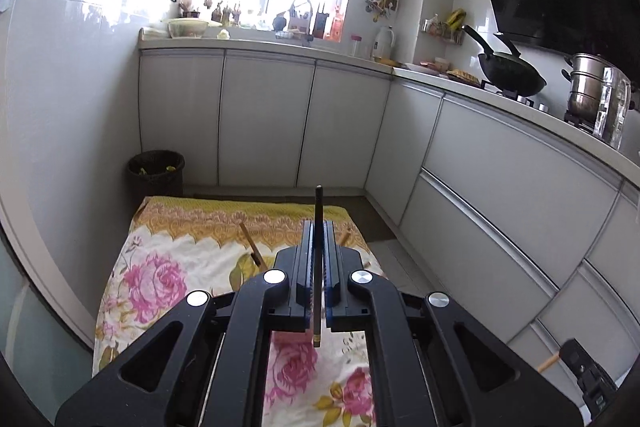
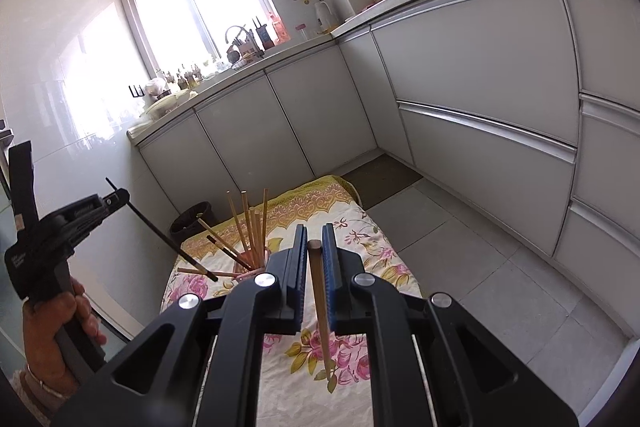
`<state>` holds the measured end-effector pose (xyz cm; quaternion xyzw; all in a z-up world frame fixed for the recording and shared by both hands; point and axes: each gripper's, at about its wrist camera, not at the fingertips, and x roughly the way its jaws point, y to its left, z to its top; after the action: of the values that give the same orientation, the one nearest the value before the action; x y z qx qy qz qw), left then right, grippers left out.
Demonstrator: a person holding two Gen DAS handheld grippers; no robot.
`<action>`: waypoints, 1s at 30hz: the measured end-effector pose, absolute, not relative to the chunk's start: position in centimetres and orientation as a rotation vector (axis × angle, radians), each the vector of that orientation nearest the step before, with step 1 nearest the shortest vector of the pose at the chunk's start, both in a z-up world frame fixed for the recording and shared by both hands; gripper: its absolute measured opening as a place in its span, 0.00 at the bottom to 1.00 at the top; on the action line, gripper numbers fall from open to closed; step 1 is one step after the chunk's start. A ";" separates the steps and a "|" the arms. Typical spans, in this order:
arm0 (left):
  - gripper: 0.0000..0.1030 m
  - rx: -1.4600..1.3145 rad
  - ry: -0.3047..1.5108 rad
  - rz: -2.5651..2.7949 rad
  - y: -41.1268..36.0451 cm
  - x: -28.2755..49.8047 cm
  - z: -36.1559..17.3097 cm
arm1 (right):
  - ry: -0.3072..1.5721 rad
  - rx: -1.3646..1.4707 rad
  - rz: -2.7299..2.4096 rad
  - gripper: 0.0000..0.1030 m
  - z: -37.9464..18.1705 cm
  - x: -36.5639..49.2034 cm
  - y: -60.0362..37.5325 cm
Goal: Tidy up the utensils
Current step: 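Lower the black brush into the pink holder with the left tool and open it, then lower the wooden chopstick into the pink holder with the right tool and open it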
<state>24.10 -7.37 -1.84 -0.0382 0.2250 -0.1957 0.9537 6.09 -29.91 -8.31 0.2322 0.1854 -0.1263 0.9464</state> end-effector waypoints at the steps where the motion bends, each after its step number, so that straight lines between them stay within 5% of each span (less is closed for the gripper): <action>1: 0.03 -0.071 0.450 -0.385 -7.9 25.0 -1.8 | 0.378 0.476 -0.262 0.08 -8.4 6.2 -30.1; 13: 0.08 -0.076 0.646 -0.320 -10.0 33.1 -9.5 | 0.398 0.499 -0.287 0.08 -9.3 7.8 -31.8; 20: 0.47 -0.113 0.546 -0.322 -5.3 24.9 -6.5 | 0.328 0.486 -0.251 0.08 -7.4 8.1 -30.8; 30: 0.47 -0.099 0.730 -0.287 -0.5 18.3 -12.9 | 0.262 0.439 -0.179 0.08 -4.6 10.4 -26.5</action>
<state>18.27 -0.49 -12.91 -0.0480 0.3557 -0.1399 0.9228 10.39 -26.50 -4.61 0.2169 0.1293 -0.0882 0.9636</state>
